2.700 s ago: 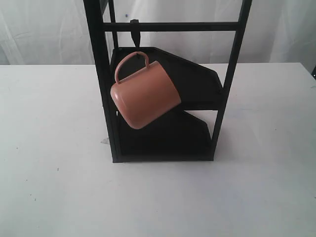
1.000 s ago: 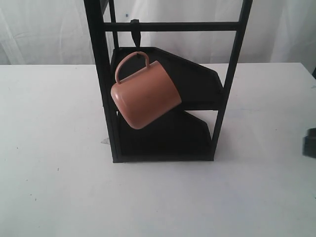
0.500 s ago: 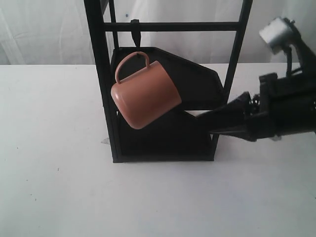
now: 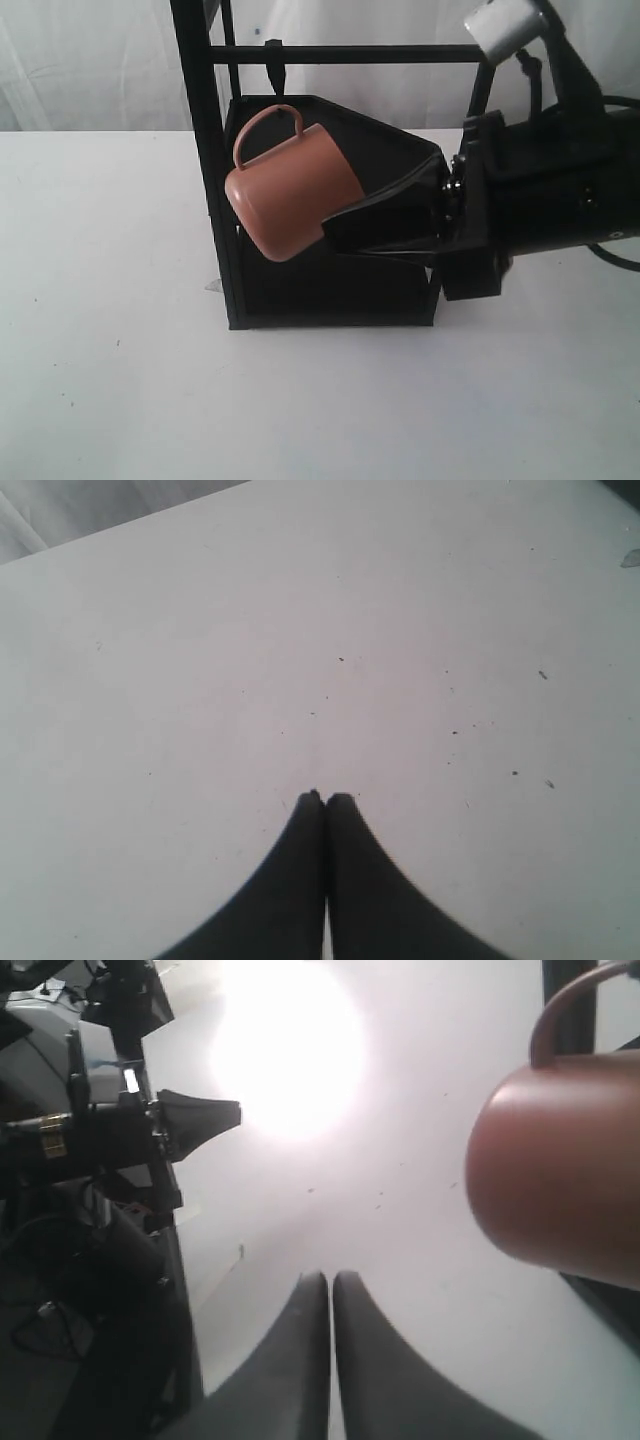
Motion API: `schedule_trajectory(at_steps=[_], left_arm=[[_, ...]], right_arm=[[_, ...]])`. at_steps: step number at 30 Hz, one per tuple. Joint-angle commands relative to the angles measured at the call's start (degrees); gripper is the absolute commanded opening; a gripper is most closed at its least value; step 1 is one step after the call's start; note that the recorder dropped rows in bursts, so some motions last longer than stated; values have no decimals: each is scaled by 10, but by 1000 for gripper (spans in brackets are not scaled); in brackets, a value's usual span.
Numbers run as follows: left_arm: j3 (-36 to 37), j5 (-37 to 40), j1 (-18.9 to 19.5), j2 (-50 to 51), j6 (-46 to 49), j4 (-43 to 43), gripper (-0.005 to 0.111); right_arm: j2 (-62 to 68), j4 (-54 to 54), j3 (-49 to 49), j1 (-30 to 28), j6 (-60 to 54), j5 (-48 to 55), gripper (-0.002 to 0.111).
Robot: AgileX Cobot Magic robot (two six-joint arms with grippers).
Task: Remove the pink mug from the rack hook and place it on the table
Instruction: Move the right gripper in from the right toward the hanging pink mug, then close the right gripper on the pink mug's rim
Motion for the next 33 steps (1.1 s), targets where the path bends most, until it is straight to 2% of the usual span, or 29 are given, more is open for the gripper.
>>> schedule_trajectory(at_steps=[1, 7, 10, 18, 26, 33], left_arm=[[0, 0, 0, -2, -6, -4, 0], [0, 0, 0, -2, -6, -4, 0], [0, 0, 0, -2, -6, -4, 0], [0, 0, 0, -2, -6, -4, 0], [0, 0, 0, -2, -6, -4, 0], [0, 0, 0, -2, -6, -4, 0]], right_arm=[[0, 5, -4, 2, -55, -61, 18], [0, 5, -28, 2, -67, -202, 58], [0, 4, -28, 5, -66, -211, 69], [46, 13, -28, 8, -90, -204, 69], [98, 13, -28, 73, -139, -183, 65], [98, 13, -28, 78, -139, -171, 63]])
